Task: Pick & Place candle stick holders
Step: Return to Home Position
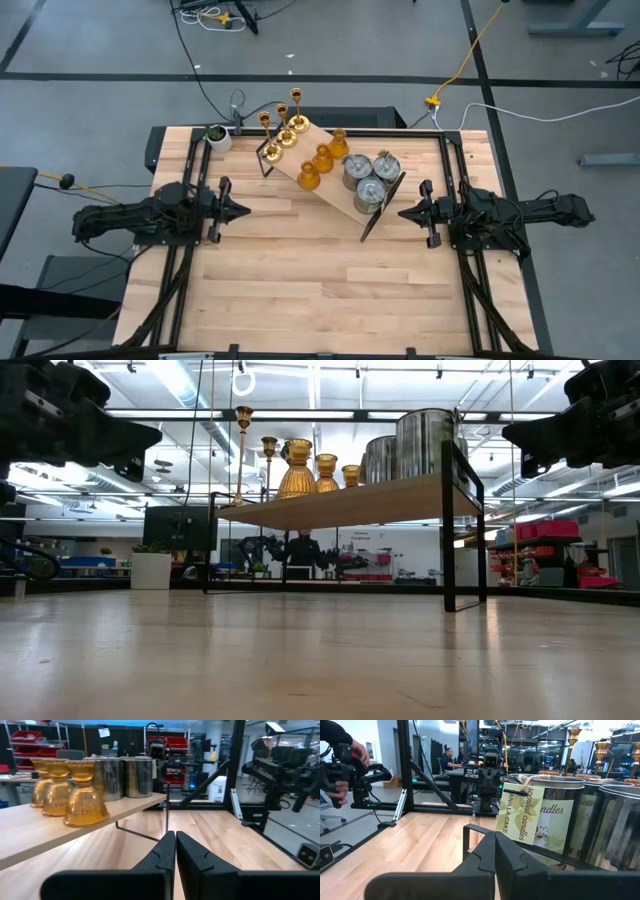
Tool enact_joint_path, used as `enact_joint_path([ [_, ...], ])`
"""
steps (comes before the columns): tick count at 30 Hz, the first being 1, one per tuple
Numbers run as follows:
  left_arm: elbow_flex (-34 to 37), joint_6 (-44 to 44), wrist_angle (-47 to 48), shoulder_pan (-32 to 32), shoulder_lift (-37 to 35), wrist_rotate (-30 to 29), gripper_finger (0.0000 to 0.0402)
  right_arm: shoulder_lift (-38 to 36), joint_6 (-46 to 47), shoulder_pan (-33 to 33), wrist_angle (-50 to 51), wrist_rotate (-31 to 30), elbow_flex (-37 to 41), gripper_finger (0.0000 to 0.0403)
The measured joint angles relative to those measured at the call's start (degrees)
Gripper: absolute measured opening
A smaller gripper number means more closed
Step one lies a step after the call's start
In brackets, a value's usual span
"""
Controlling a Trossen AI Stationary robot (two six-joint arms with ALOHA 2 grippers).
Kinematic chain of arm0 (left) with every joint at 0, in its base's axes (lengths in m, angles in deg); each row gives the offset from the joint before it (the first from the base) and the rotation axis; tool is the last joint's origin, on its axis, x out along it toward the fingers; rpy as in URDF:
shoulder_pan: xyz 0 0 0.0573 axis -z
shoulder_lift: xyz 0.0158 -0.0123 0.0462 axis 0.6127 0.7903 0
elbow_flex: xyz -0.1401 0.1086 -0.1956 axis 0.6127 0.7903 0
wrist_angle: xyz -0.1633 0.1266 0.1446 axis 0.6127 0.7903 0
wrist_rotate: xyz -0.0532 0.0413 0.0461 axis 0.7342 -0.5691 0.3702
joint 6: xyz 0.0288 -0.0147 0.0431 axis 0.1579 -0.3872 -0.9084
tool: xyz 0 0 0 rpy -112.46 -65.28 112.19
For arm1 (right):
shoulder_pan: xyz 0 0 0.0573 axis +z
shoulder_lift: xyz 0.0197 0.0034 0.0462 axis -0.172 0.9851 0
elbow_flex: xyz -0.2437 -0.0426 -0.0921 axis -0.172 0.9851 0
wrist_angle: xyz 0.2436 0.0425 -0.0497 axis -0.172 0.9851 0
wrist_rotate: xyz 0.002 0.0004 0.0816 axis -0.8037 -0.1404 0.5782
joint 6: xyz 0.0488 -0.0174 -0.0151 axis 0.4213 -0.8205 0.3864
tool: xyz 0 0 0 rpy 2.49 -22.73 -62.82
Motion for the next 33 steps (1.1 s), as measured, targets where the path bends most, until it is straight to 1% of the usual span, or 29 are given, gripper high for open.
enact_joint_path([
  [4,0.0,-0.1,0.3,0.0,0.2,-0.9,0.0023,0.0,0.0,0.0,0.0,0.0,0.0,0.0003],
  [9,0.0,3.2,-0.5,0.0,0.3,-0.4,0.0025,0.0,0.0,0.0,0.0,0.0,0.0,0.0003],
  [33,0.0,3.4,-2.1,0.0,0.3,-0.3,0.0026,0.0,0.0,0.0,0.0,0.0,0.0,0.0003],
])
